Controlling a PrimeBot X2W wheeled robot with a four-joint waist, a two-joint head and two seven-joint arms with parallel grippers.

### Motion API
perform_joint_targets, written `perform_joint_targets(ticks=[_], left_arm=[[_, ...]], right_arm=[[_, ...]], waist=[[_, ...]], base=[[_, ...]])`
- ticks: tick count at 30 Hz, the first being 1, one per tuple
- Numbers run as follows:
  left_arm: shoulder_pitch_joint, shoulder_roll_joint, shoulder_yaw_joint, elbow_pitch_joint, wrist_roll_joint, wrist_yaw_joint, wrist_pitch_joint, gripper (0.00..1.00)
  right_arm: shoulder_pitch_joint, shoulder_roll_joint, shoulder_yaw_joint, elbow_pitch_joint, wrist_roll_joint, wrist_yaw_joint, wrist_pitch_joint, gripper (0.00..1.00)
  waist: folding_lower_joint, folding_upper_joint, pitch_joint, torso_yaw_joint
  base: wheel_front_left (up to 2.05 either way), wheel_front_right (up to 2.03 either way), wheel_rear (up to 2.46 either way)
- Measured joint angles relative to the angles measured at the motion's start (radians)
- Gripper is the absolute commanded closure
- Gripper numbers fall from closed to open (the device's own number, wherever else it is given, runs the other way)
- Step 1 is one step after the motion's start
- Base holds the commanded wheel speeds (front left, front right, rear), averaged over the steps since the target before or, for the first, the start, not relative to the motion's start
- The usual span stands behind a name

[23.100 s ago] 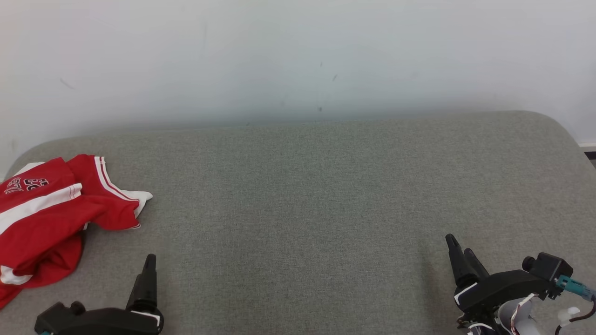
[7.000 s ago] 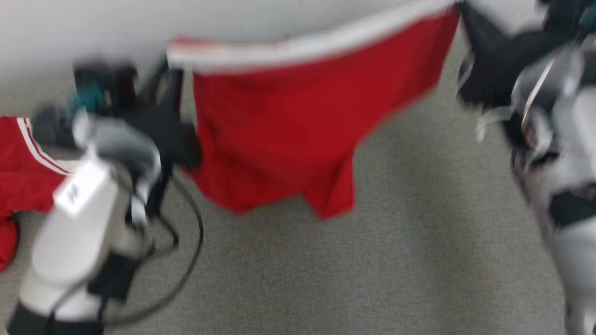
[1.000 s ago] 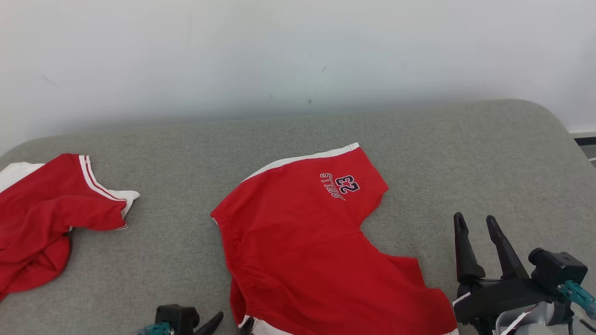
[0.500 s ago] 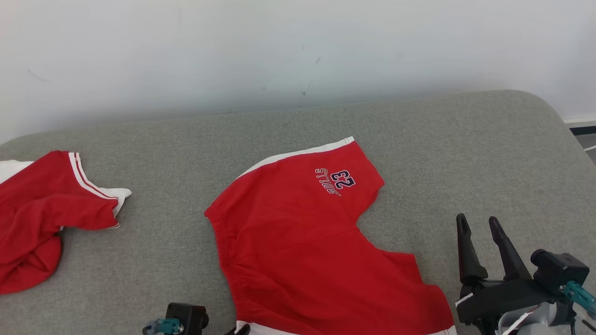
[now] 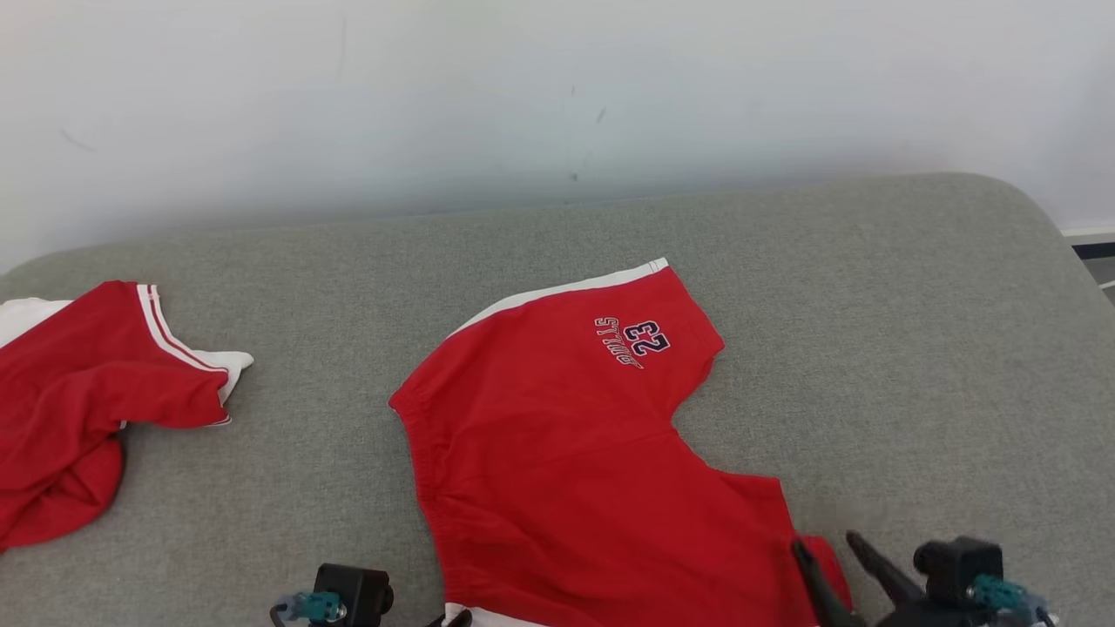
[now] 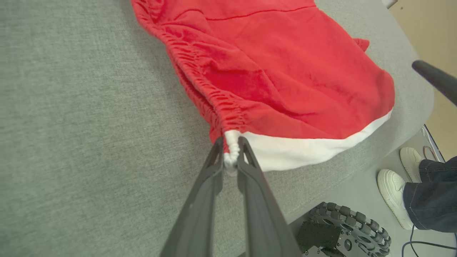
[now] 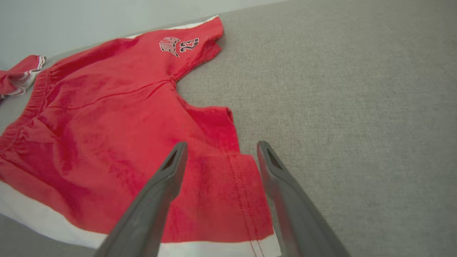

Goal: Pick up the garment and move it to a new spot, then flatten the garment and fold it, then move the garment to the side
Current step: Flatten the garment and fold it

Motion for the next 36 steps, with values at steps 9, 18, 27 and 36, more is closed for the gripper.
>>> perform_joint_targets(ticks=[9,18,27,36], left_arm=[[0.002,0.000,0.000,-0.009,-0.010,0.001,0.008,0.78],[0.004,0.000,0.002,-0.027,-0.012,0.009,0.016,0.75],[-0.001,-0.001,-0.002,-0.038,-0.012,0.009,0.030,0.73],[-0.002,0.000,0.001,-0.043,-0.012,0.009,0.034,0.71]], right_arm=[[0.088,-0.072,0.021,-0.038,-0.026,-0.028,0.194,0.00],[0.113,-0.091,0.000,-0.081,-0.010,-0.060,0.309,0.00],[0.089,-0.083,-0.011,-0.084,0.035,-0.077,0.385,0.00],[0.078,-0.064,-0.019,-0.065,0.074,-0.087,0.444,0.51]], waist=[[0.0000,0.0000,-0.004,0.000],[0.0000,0.0000,0.007,-0.003],[0.0000,0.0000,0.029,0.006],[0.0000,0.0000,0.050,0.019]], base=[[0.00,0.00,0.00],[0.00,0.00,0.00],[0.00,0.00,0.00],[0.00,0.00,0.00]])
